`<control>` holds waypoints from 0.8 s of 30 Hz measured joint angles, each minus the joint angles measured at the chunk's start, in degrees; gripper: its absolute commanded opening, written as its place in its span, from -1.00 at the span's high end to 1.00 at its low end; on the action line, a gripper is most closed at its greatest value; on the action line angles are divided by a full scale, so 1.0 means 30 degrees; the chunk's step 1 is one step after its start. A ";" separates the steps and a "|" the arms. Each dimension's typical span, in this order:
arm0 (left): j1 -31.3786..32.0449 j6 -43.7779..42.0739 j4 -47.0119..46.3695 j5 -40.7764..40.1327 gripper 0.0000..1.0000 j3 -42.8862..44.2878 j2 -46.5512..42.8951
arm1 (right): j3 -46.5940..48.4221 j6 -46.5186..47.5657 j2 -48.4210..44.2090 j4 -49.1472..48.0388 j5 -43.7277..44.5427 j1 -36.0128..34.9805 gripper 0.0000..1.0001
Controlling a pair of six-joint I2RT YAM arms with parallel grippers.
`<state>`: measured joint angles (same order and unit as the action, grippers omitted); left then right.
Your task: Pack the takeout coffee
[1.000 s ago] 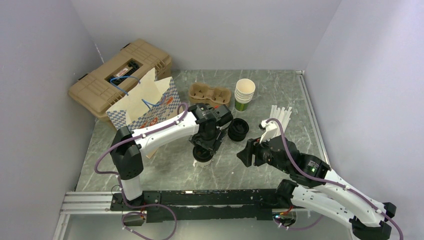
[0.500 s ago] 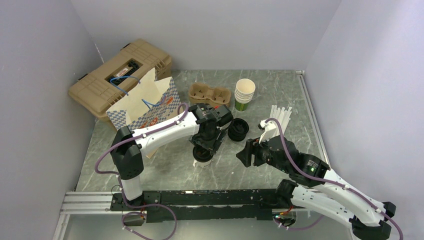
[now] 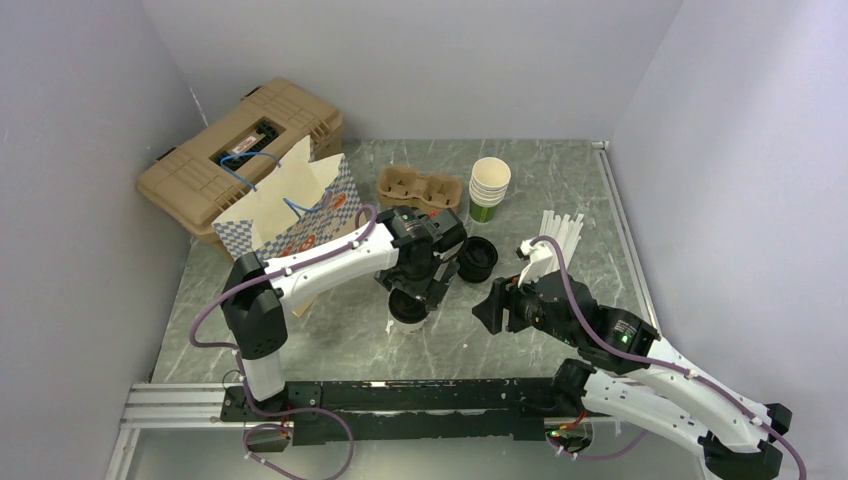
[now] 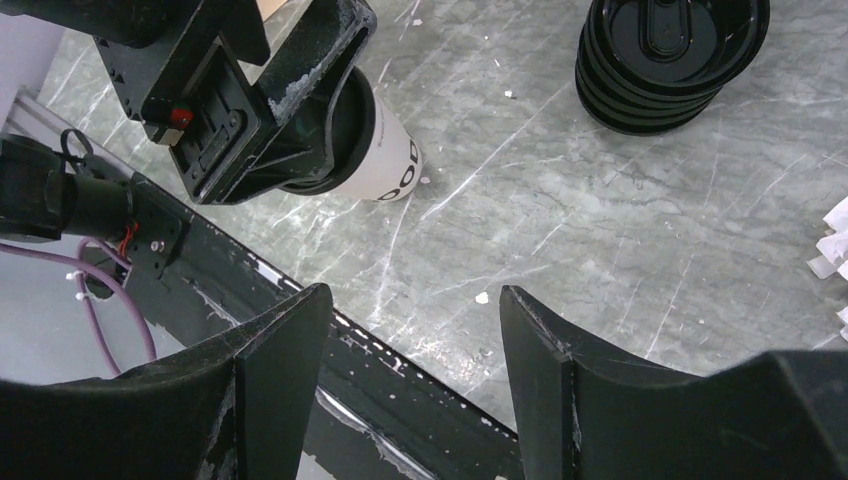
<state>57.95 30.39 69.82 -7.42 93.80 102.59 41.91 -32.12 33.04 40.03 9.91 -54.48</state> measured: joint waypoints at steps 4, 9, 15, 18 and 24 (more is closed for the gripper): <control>0.0000 0.0029 0.0000 -0.0007 -0.99 0.0015 0.0000 | 0.0000 -0.0007 0.0000 0.0000 0.0000 0.0000 -0.34; 0.0000 0.0015 0.0029 -0.0007 -0.99 0.0029 0.0000 | 0.0000 -0.0007 0.0000 0.0000 0.0000 0.0000 -0.34; 0.0000 0.0007 0.0277 -0.0138 -0.99 0.0444 0.0000 | 0.0000 -0.0007 0.0000 0.0000 0.0000 0.0000 -0.34; 0.0007 0.0015 0.0321 -0.0444 -0.99 0.0750 -0.0189 | 0.0000 -0.0007 0.0036 0.0000 0.0000 0.0000 -0.34; 0.0015 0.0073 -0.0117 -0.0947 -0.98 0.0554 -0.2091 | 0.0015 0.0000 0.0648 -0.0073 -0.0044 0.0000 -0.31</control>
<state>58.00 30.61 69.47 -10.26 95.46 96.31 41.95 -32.12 34.98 39.81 9.78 -54.48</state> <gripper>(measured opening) 0.994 0.667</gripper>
